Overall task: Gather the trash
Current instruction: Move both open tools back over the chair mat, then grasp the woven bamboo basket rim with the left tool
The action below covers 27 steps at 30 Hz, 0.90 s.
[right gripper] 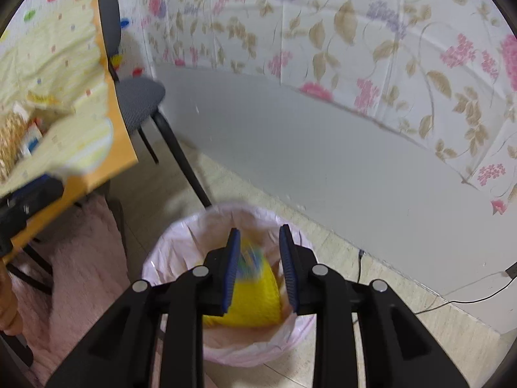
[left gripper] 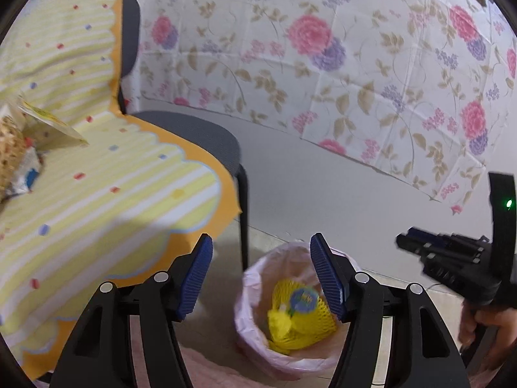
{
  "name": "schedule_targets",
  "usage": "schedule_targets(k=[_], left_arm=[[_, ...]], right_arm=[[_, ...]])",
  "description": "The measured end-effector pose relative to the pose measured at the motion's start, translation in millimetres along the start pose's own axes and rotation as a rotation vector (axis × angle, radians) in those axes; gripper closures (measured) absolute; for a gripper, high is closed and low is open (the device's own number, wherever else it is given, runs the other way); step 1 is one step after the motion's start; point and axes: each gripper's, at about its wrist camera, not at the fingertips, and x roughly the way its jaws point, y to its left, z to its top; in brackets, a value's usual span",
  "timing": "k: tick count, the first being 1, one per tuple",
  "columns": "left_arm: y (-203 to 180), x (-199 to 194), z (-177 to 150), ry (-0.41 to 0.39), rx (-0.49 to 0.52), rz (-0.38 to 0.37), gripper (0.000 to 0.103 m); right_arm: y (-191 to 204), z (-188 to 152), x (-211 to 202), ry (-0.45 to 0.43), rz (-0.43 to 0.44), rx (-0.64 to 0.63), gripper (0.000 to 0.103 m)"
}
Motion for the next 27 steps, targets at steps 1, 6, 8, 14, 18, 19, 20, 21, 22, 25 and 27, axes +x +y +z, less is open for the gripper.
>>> schedule_targets(k=[1, 6, 8, 14, 18, 19, 20, 21, 22, 25, 27], left_arm=[[3.1, -4.8, 0.7, -0.008, -0.002, 0.016, 0.038], [28.4, -34.1, 1.7, -0.042, -0.04, 0.084, 0.038], [38.7, -43.2, 0.1, -0.047, -0.059, 0.105, 0.038], [73.1, -71.1, -6.6, -0.073, -0.112, 0.204, 0.038], [103.2, -90.8, -11.9, -0.086, -0.159, 0.302, 0.038], [110.4, -95.2, -14.1, -0.088, -0.17, 0.323, 0.037], [117.9, -99.0, -15.3, -0.088, -0.184, 0.346, 0.037], [126.8, -103.2, -16.4, -0.087, -0.201, 0.369, 0.037], [137.0, -108.7, -17.6, -0.088, -0.226, 0.393, 0.037], [164.0, -123.5, -19.7, -0.098, -0.281, 0.455, 0.037], [180.0, -132.4, -19.7, -0.108, -0.303, 0.498, 0.037]], right_arm=[[-0.3, 3.4, -4.3, -0.016, 0.007, 0.005, 0.078], [14.9, 23.4, -28.0, -0.093, 0.07, -0.01, 0.078], [25.1, 28.6, -32.0, -0.105, 0.105, -0.027, 0.078], [76.7, 42.7, -29.8, -0.09, 0.234, -0.119, 0.076], [123.3, 53.2, -26.1, -0.084, 0.314, -0.214, 0.07], [133.3, 54.7, -26.8, -0.085, 0.33, -0.23, 0.07], [145.2, 57.0, -26.3, -0.084, 0.354, -0.251, 0.069], [157.5, 59.3, -25.8, -0.084, 0.376, -0.271, 0.068], [167.3, 61.3, -25.0, -0.084, 0.395, -0.288, 0.066], [192.8, 68.7, -21.1, -0.086, 0.441, -0.335, 0.06], [211.7, 75.0, -17.1, -0.09, 0.467, -0.366, 0.056]])
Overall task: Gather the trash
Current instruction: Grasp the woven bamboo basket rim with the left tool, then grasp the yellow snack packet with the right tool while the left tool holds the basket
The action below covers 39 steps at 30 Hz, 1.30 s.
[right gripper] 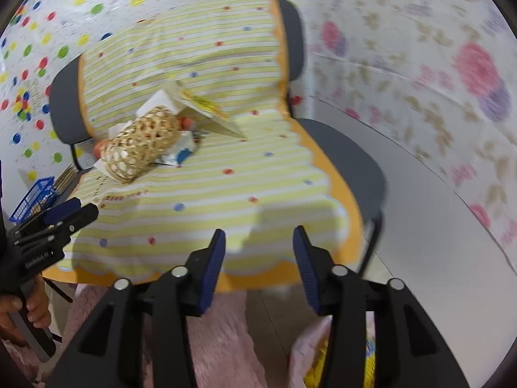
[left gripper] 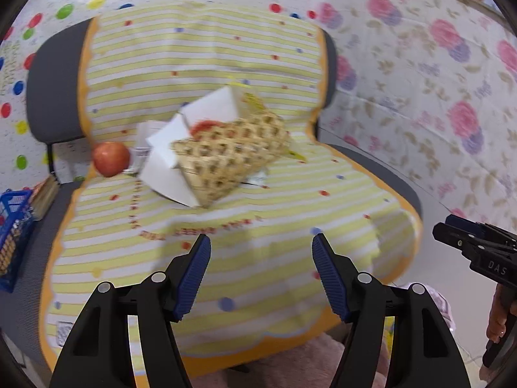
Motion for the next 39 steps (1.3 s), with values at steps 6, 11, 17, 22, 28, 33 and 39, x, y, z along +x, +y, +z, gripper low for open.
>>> schedule_targets(k=[6, 11, 17, 22, 28, 33, 39], left_arm=[[31.8, 8.1, 14.6, -0.023, -0.051, 0.069, 0.034], [39.0, 22.7, 28.6, -0.029, -0.04, 0.082, 0.023], [35.8, 51.2, 51.6, -0.032, 0.024, 0.07, 0.015], [48.9, 77.9, 51.6, 0.019, -0.065, -0.005, 0.027], [48.2, 96.0, 51.6, 0.035, -0.091, -0.095, 0.053], [27.6, 96.0, 52.0, 0.038, -0.035, -0.155, 0.069], [-2.3, 91.2, 58.8, 0.02, 0.028, -0.161, 0.099]], right_arm=[[20.4, 22.7, 29.6, 0.002, 0.057, -0.032, 0.043], [27.7, 36.8, 49.7, 0.006, 0.085, -0.036, 0.034], [27.2, 44.3, 63.6, 0.012, 0.091, -0.018, 0.033], [17.9, 41.6, 71.3, 0.032, 0.077, 0.008, 0.033], [7.2, 36.1, 74.2, 0.05, 0.065, 0.037, 0.033], [4.3, 30.8, 68.7, 0.049, 0.051, 0.04, 0.033], [1.0, 25.8, 59.9, 0.044, 0.045, 0.053, 0.033]])
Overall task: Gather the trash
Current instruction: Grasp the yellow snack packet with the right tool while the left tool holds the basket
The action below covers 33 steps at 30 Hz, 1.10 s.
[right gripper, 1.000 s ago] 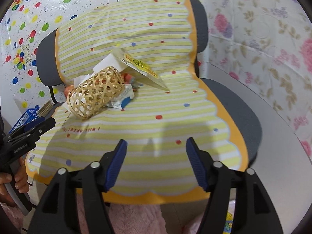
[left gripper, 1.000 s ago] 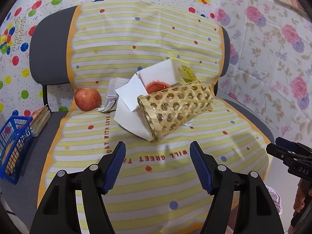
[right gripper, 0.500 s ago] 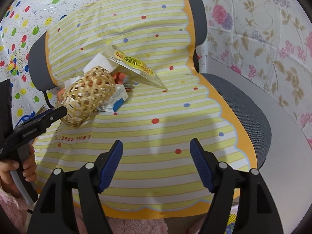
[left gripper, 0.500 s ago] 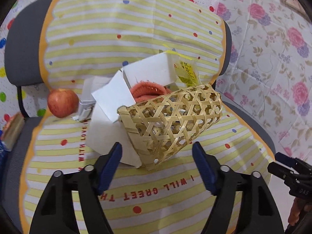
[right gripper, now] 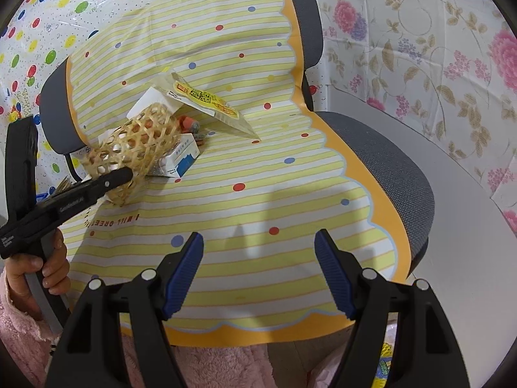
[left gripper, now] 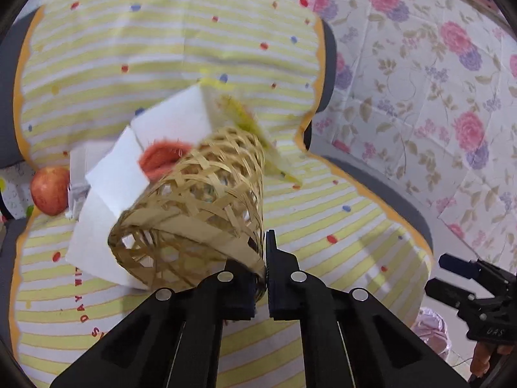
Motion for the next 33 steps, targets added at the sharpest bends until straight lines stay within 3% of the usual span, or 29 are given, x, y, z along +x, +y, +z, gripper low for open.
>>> schedule_targets(k=[2, 6, 14, 20, 25, 33], left_arm=[[-7.1, -17.8, 4.3, -0.045, 0.012, 0.009, 0.099], [-13.4, -57.7, 6.0, -0.102, 0.051, 0.099, 0.099], [33.2, -114.7, -6.5, -0.134, -0.068, 0.185, 0.099], [59.6, -121.8, -7.1, -0.147, -0.121, 0.24, 0.099], [71.0, -112.1, 1.1, -0.146, -0.14, 0.245, 0.099], [89.1, -86.9, 23.2, -0.146, -0.153, 0.26, 0.099]], right_arm=[[0.3, -1.7, -6.1, -0.009, -0.003, -0.006, 0.033], [-2.8, -1.6, -12.9, -0.022, -0.003, -0.009, 0.033], [19.2, 11.7, -8.2, -0.049, 0.03, -0.067, 0.033], [48.3, 35.2, 8.6, -0.086, 0.025, -0.171, 0.033], [70.6, 63.1, 33.2, -0.123, 0.028, -0.25, 0.051], [104.0, 114.3, 85.1, -0.134, 0.04, -0.34, 0.052]])
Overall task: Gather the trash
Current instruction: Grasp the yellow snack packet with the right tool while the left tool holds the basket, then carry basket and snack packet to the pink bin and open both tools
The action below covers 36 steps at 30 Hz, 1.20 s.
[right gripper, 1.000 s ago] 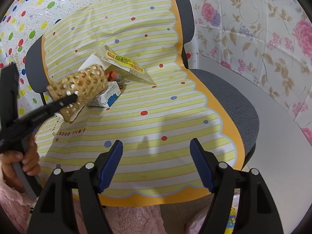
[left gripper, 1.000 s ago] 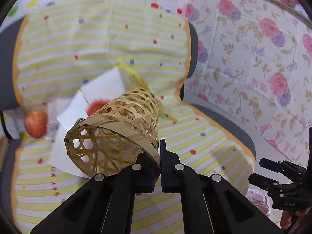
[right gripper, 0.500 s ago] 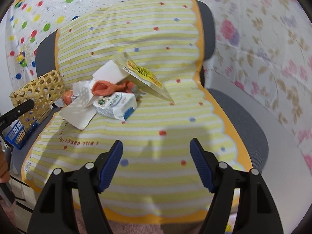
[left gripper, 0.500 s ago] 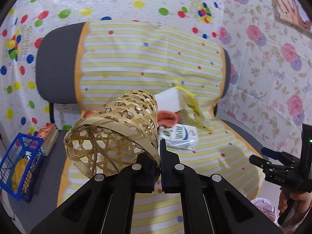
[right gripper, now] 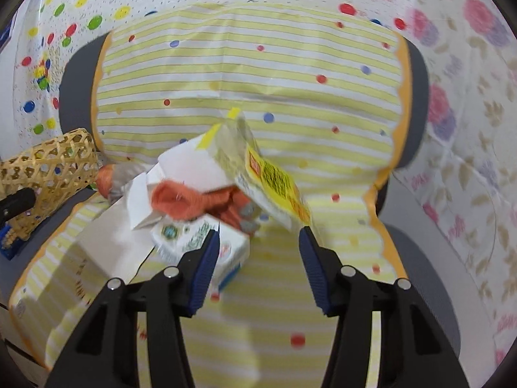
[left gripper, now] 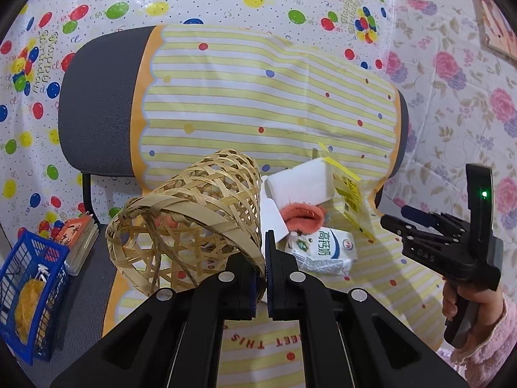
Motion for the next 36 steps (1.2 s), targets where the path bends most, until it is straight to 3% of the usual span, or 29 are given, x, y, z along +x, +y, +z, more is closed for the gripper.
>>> schedule_targets(k=[11, 12, 13, 15, 21, 28, 36], left_arm=[[4.1, 16.0, -0.5, 0.029, -0.014, -0.005, 0.098], [2.6, 14.5, -1.5, 0.03, -0.011, -0.009, 0.098], [1.4, 12.8, -2.2, 0.03, -0.011, -0.012, 0.098], [-2.8, 5.9, -3.6, 0.025, -0.011, -0.031, 0.098], [-24.8, -22.2, -5.8, -0.014, 0.015, -0.097, 0.098], [-62.5, -51.0, -22.9, -0.015, 0.08, -0.193, 0.098], [-106.0, -75.7, -54.7, 0.006, 0.179, -0.289, 0.098]], right_arm=[[19.8, 35.8, 59.3, 0.028, -0.065, -0.151, 0.053], [18.5, 37.1, 58.2, 0.024, -0.065, -0.155, 0.065], [17.3, 38.4, 56.8, 0.026, -0.06, -0.159, 0.095], [12.2, 40.3, 49.3, 0.02, -0.058, -0.152, 0.101], [-24.6, 38.1, -33.1, -0.074, 0.009, 0.018, 0.101], [-43.4, -12.4, -115.5, -0.095, 0.051, 0.158, 0.101], [-46.9, -67.0, -176.0, -0.121, -0.024, 0.234, 0.101]])
